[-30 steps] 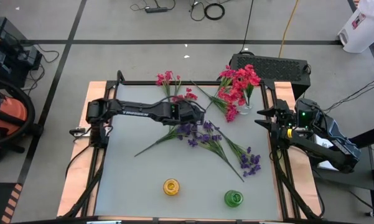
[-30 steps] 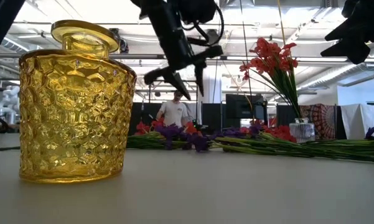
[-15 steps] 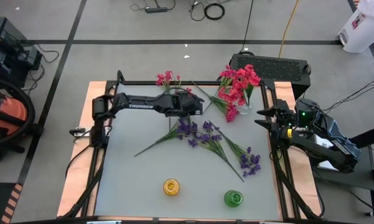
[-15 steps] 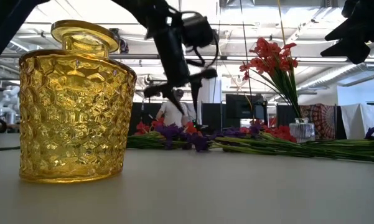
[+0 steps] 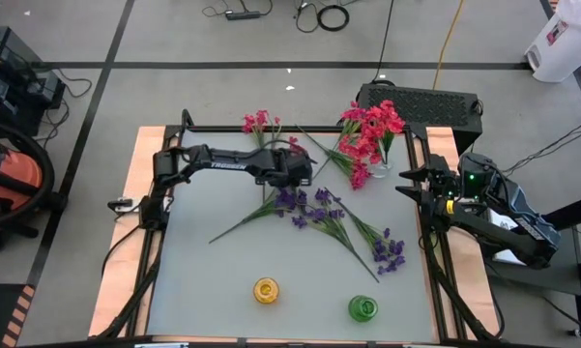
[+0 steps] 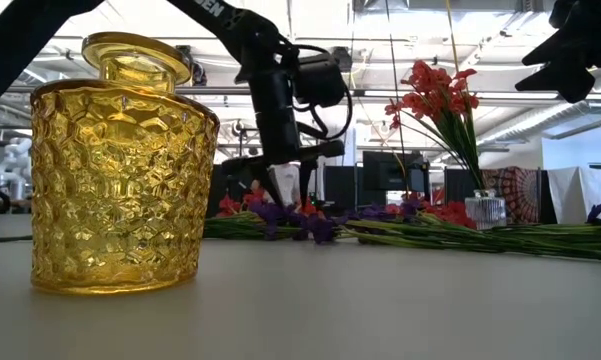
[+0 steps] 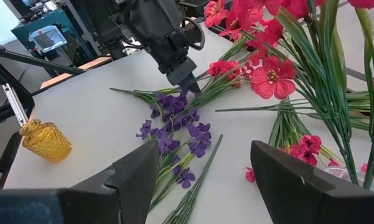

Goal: Sort flowers into vase by color
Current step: Put the red flower into the transparent vase

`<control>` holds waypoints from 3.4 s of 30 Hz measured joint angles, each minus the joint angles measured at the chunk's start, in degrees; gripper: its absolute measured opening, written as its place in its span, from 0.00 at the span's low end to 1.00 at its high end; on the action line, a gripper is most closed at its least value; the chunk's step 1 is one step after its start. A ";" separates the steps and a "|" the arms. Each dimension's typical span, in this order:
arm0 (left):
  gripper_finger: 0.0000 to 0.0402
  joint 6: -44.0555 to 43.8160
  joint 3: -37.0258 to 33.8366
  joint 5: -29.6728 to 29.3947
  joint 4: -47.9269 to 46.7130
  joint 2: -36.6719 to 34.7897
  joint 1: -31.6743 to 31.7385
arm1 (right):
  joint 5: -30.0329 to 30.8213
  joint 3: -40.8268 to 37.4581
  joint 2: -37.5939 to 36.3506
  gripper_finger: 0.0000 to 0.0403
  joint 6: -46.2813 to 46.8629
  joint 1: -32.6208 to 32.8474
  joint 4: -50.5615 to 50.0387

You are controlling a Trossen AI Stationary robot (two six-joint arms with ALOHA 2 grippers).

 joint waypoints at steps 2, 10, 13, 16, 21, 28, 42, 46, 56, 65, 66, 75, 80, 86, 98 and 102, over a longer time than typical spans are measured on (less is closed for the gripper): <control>0.38 -0.04 0.00 -0.08 -0.67 0.00 -0.29 | 0.00 0.00 0.00 0.61 0.00 0.00 -0.02; 0.38 -2.92 -0.02 -0.57 0.14 0.68 -0.66 | 0.00 0.00 0.00 0.61 0.00 0.01 0.00; 0.38 -3.05 -0.05 -0.56 2.21 0.60 -1.05 | 0.00 0.00 0.00 0.61 0.00 0.02 0.00; 0.38 -4.44 -0.04 -0.55 2.65 0.58 -1.66 | 0.00 0.00 0.00 0.61 0.00 0.00 0.00; 0.38 -6.01 -0.04 -0.87 4.08 0.57 -2.34 | 0.00 0.00 0.00 0.61 0.00 0.00 -0.02; 0.38 -6.05 -0.04 -3.68 3.94 0.57 -2.07 | 0.00 0.00 0.00 0.61 0.00 0.00 -0.02; 0.38 -5.99 -0.04 -3.78 3.76 0.57 -0.33 | 0.00 0.00 0.00 0.61 0.00 0.00 0.00; 0.38 -7.57 -0.04 -3.79 3.89 0.57 -1.37 | 0.00 0.00 0.00 0.61 0.00 0.00 0.00; 0.38 -7.50 -0.04 -5.93 2.90 0.55 -2.26 | -0.02 0.00 0.00 0.61 0.00 0.02 0.00; 0.38 -5.92 -0.04 -6.04 4.02 0.79 -0.39 | 0.00 0.00 0.00 0.61 0.00 0.00 0.00; 0.38 -5.92 -0.04 -5.72 4.06 0.91 -0.40 | 0.00 0.00 0.00 0.61 0.00 0.00 -0.02; 0.38 -5.86 0.00 -3.78 4.98 3.34 -0.85 | 0.04 0.00 0.02 0.61 0.00 0.02 0.00; 0.38 -5.86 0.00 -3.83 5.52 4.19 -0.59 | 0.17 0.00 0.02 0.61 0.00 0.01 -0.02; 0.38 -5.92 0.00 -3.39 5.24 5.49 -0.53 | 0.17 0.00 0.02 0.61 0.00 0.01 -0.01; 0.38 -5.81 0.00 -3.43 5.19 5.49 -0.53 | 0.20 0.00 0.02 0.61 0.00 0.01 -0.01; 0.38 -5.54 0.00 -3.43 5.15 5.49 -0.53 | 0.20 0.00 0.02 0.61 0.00 0.00 -0.02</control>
